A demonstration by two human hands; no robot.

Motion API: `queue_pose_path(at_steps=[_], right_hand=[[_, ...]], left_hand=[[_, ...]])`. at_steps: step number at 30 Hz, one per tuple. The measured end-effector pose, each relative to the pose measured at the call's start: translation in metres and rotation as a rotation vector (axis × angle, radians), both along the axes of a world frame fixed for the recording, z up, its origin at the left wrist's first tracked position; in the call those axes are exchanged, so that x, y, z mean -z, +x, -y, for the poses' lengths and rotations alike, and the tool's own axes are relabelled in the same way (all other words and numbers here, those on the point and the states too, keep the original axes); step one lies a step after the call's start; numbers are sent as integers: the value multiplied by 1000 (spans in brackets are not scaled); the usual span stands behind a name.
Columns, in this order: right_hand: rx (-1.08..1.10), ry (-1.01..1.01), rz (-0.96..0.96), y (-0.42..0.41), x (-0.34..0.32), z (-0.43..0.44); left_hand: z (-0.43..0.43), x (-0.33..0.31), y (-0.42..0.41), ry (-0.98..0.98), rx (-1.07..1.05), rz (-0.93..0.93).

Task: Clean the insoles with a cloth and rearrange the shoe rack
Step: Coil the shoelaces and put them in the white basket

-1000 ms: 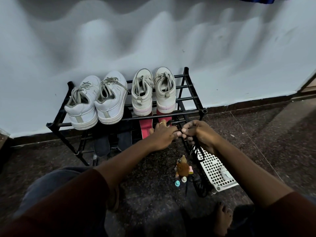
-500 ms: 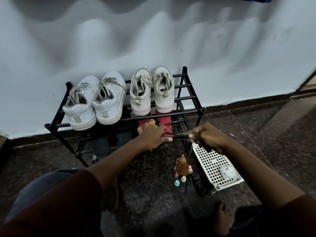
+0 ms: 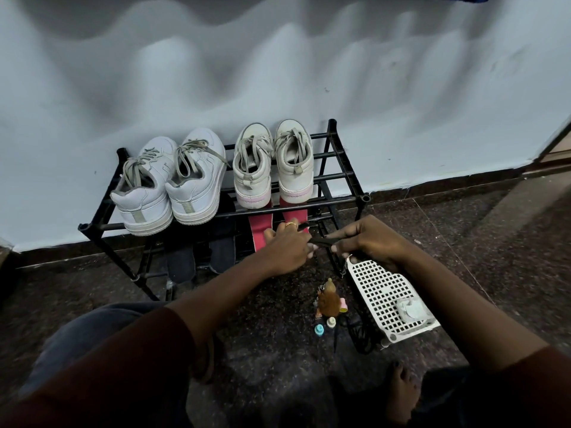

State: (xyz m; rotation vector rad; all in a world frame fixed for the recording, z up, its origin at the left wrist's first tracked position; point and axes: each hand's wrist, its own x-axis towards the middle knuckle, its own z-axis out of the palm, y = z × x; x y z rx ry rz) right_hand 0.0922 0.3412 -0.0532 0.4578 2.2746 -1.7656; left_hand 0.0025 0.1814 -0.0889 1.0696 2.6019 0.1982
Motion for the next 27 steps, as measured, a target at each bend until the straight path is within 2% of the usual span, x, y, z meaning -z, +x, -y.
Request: queue_pose_path(at_steps=[6,8,11,13,19,27], right_hand=[[98,-34,-51,1,-4,-10],[97,74,-94,0,-5,-9],[-39,459,-116,-1,-12,-5],[-136,586,-115,0,-17,3],[-194,502,-131,-2,-18,18],[9,470,-282,-5,-13,32]], left_hand=[[11,0,-6,-21,-57,100],[14,1,-8,206,-37,289],[11,-3,-6,707,-160,619],[4,-5,-6,857,-285,637],[-10,-9,4,1047,-418,767],[-21,-5,23,1069,-431,942]])
